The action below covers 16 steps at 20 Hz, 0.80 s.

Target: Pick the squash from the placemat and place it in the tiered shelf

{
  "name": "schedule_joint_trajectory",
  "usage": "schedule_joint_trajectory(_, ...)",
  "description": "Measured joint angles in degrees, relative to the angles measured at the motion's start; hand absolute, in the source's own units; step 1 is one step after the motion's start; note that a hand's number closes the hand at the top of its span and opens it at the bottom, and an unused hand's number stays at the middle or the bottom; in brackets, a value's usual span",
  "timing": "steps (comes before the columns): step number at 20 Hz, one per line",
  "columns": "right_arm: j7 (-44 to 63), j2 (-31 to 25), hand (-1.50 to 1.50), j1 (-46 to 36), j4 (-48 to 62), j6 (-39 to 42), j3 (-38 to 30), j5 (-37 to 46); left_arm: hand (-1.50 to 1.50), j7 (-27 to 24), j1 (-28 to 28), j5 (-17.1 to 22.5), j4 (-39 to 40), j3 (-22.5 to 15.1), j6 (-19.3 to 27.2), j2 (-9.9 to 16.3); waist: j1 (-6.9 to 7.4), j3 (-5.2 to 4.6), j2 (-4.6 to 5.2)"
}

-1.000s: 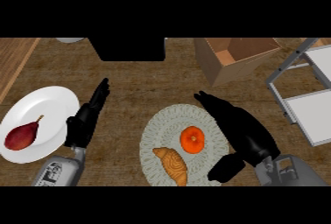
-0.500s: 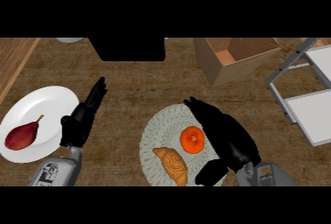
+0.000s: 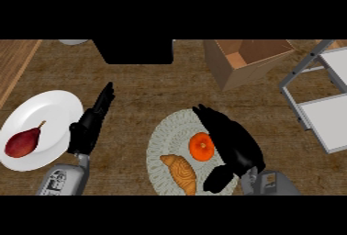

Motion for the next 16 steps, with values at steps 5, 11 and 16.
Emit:
schedule_joint_trajectory(5,-2.11,1.08,-1.50,1.18,1.29,1.82,-1.51,2.56,0.00,0.83,1.40,-0.42,-2.01,1.12,-1.31,-0.09,0.04,0.00,-0.02)
schedule_joint_trajectory(11,-4.22,3.81,-1.50,1.23,5.66,1.35,-1.80,6.98,0.00,2.22,0.79,-1.61,-2.92,1.81,-1.70,-1.02,0.03,0.01,0.01)
schedule_joint_trajectory(16,-6.93,5.05,-1.50,0.75,9.33,0.42,-2.78,10.21,0.00,3.04,1.07,-2.60,-3.83,1.64,-1.93,-2.14,0.05,0.01,0.00)
